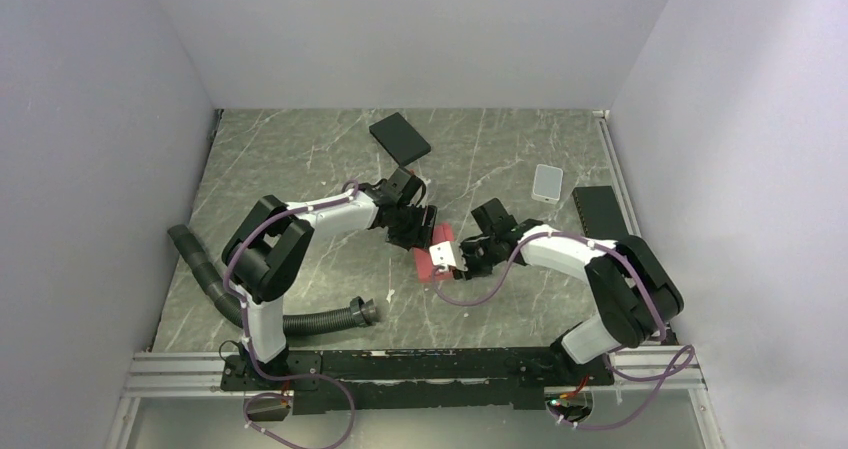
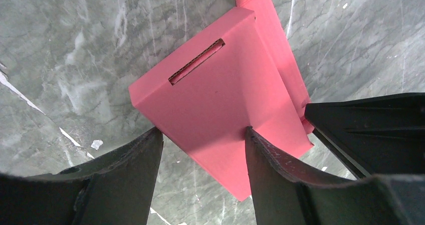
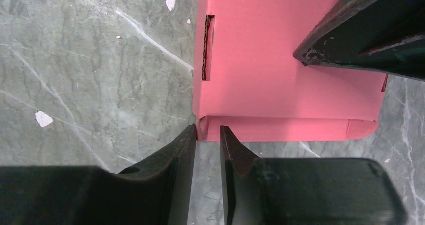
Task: Fold the paper box
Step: Close the paper box at the center of the board.
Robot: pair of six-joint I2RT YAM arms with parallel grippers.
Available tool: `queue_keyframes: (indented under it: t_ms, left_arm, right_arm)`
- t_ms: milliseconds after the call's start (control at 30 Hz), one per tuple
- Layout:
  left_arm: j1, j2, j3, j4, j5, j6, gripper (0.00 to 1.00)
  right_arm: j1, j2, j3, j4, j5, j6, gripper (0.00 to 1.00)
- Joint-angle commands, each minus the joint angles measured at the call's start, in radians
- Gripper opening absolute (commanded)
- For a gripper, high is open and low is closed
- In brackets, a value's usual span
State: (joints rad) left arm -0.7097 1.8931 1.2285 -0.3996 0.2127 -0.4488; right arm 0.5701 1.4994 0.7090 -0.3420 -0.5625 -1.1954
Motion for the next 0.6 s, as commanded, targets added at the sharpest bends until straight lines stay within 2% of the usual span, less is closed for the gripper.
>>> queue_keyframes:
  t_ms: [0, 233, 567]
  left_arm:
    - [-0.011, 0.027, -0.051, -0.075, -0.055, 0.053, 0.65]
    - [-0.011, 0.020, -0.060, -0.074, -0.064, 0.058, 0.65]
    - [-0.011, 0.000, -0.054, -0.085, -0.095, 0.110, 0.65]
  right_arm:
    - [0.001, 0.010, 0.040, 0.018, 0.005, 0.013, 0.25]
    - [0.000, 0.006, 0.064, -0.039, -0.033, -0.002, 0.00]
    - [0.001, 0.011, 0.145, -0.231, -0.152, -0.038, 0.00]
